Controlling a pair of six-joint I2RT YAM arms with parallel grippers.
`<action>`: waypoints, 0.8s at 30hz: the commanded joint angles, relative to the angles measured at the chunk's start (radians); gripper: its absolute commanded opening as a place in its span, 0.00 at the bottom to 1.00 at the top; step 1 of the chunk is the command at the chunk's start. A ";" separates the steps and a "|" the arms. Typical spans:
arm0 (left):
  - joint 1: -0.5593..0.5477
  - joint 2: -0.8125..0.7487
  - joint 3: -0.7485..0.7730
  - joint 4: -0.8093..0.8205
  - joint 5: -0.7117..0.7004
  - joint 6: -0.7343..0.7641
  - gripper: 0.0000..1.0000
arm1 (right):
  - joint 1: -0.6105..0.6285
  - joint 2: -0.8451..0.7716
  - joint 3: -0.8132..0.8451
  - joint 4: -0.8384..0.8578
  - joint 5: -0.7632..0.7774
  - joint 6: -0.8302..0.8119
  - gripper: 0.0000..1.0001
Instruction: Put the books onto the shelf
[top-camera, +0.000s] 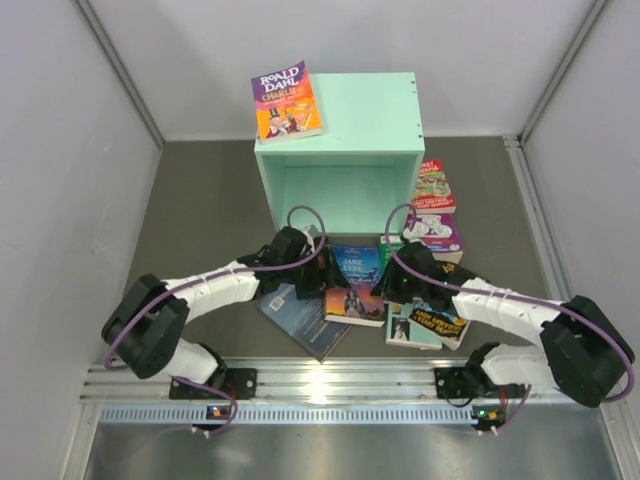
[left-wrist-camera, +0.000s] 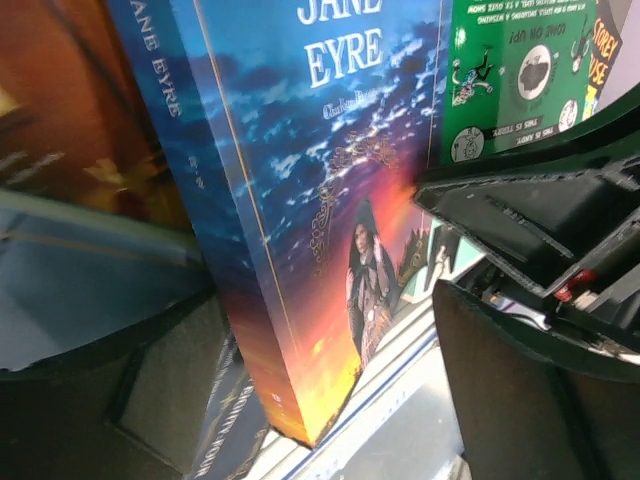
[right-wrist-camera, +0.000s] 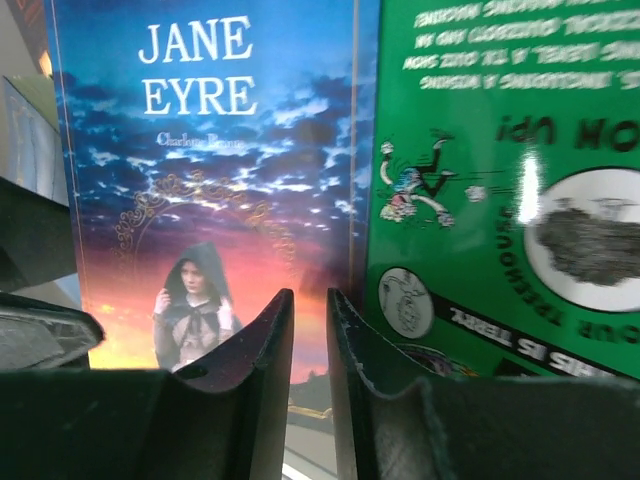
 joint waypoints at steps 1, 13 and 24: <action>-0.063 0.116 0.019 0.039 -0.006 -0.006 0.84 | 0.024 0.033 -0.033 -0.018 -0.007 0.007 0.20; -0.110 0.107 0.077 0.033 -0.016 -0.013 0.10 | 0.025 0.035 -0.028 -0.029 -0.002 -0.011 0.18; -0.110 -0.087 0.304 -0.254 -0.096 0.166 0.00 | 0.016 -0.086 0.040 -0.167 -0.005 -0.117 0.77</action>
